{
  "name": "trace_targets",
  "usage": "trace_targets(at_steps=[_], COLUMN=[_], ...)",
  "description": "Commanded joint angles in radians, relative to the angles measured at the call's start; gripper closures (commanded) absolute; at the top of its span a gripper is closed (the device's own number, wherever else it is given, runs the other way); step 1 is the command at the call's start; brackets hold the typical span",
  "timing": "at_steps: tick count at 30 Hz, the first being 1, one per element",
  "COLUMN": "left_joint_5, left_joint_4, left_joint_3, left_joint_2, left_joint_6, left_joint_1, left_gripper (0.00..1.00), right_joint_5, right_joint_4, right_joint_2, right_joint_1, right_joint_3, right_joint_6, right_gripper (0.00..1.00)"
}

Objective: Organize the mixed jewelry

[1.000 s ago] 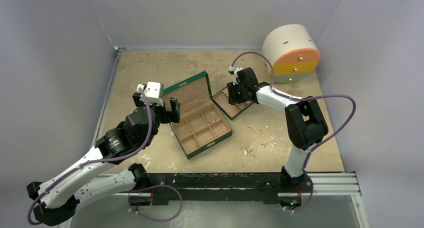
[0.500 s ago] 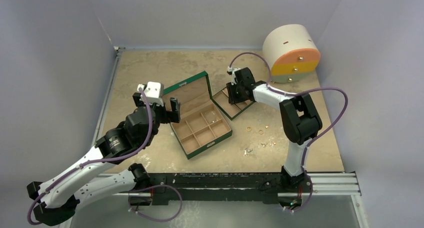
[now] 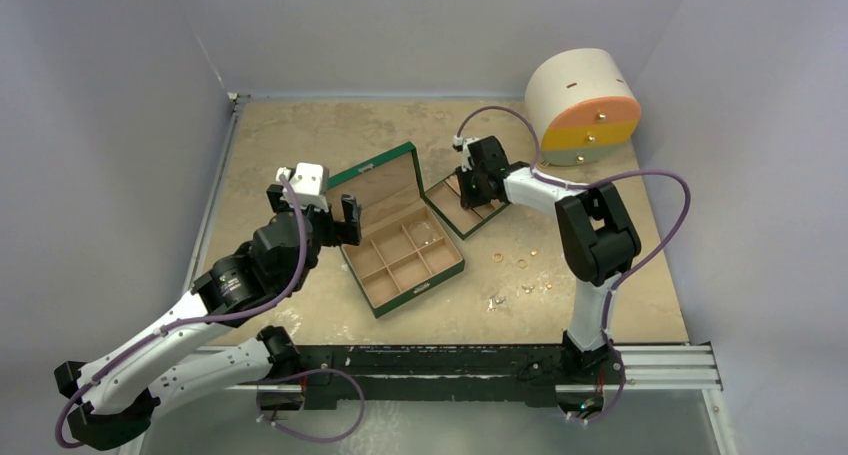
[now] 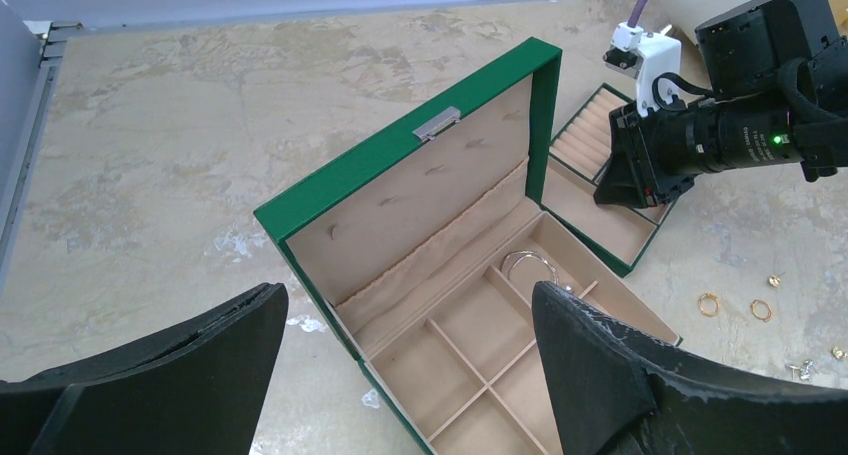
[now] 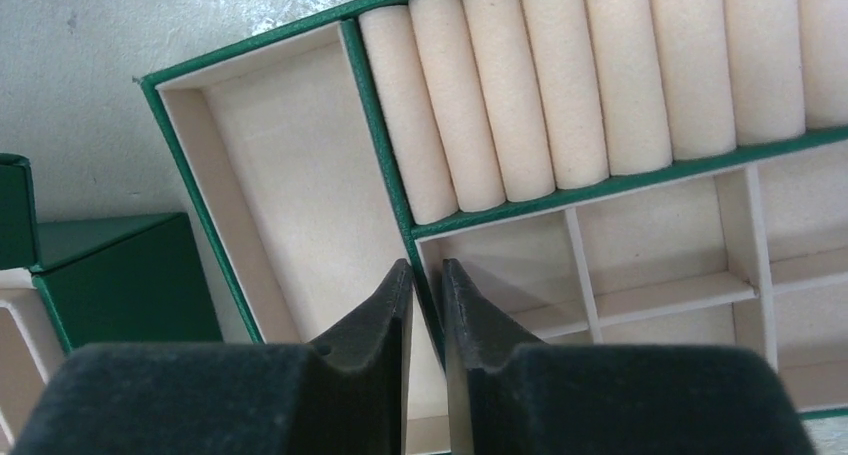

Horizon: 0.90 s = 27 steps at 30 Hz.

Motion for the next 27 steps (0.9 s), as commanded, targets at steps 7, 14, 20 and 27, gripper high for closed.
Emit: trace_targets(at_steps=[7,14,20,27], left_joint_5=[-0.016,-0.016,-0.015,-0.02], left_joint_4=[0.024,0.025,0.026,0.026], left_joint_3=[-0.002,-0.003,-0.003,-0.002], left_joint_2=[-0.006,-0.014,-0.021,-0.029], left_joint_6=[0.016,0.015,0.013,0.01], left_joint_1=[-0.002,-0.003,-0.002,-0.003], left_gripper=[0.08,0.08,0.08,0.08], right_joint_5=[0.07,0.162,0.207,0.214], right_joint_4=[-0.007,-0.013,-0.025,-0.058], right_joint_2=[-0.028,-0.099,-0.163,-0.269], right_joint_1=[-0.004,-0.005,-0.002,0.046], right_joint_3=[0.044,0.041,0.037,0.003], right_joint_6=[-0.024,-0.002,0.003,0.012], right_gripper=[1.0,1.0,1.0,1.0])
